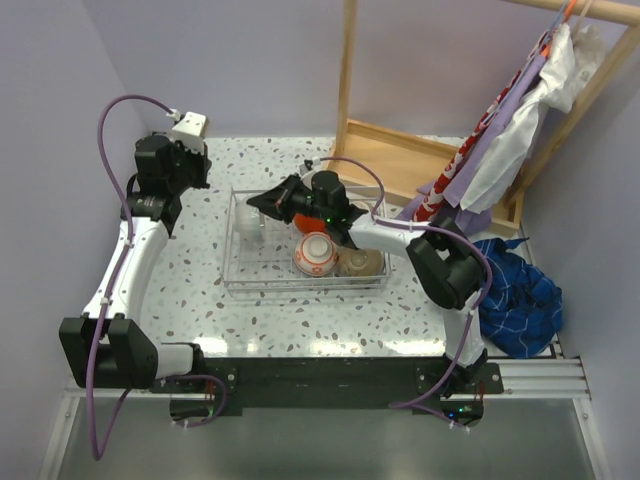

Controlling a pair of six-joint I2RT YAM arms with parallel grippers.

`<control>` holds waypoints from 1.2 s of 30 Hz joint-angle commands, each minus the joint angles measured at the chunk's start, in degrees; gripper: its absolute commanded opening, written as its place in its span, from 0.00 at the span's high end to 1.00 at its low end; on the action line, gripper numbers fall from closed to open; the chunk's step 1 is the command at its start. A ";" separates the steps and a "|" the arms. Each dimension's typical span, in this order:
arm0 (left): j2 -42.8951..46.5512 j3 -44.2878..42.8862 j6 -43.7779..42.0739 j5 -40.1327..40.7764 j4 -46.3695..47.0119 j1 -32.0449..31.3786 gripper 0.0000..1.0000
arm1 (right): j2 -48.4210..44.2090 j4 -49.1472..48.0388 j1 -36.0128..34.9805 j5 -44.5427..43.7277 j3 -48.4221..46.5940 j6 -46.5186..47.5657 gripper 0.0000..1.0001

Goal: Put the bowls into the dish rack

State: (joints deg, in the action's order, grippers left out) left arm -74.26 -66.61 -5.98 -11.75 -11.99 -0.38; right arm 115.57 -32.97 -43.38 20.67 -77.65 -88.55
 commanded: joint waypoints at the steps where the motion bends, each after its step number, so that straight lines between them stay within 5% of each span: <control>1: 0.61 -0.28 0.62 -0.82 2.14 0.03 1.00 | 0.00 -3.51 -0.39 0.87 -0.40 -2.15 1.00; 36: 1.75 2.01 -0.52 -1.79 1.18 -0.14 1.00 | 9.06 -2.89 -2.42 1.13 -6.63 -5.40 1.00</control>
State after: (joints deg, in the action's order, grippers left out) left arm -73.54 -64.75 -6.17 -12.34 -12.05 -0.40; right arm 123.11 -33.61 -45.36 21.50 -80.23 -92.25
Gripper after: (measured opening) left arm 0.013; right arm 0.034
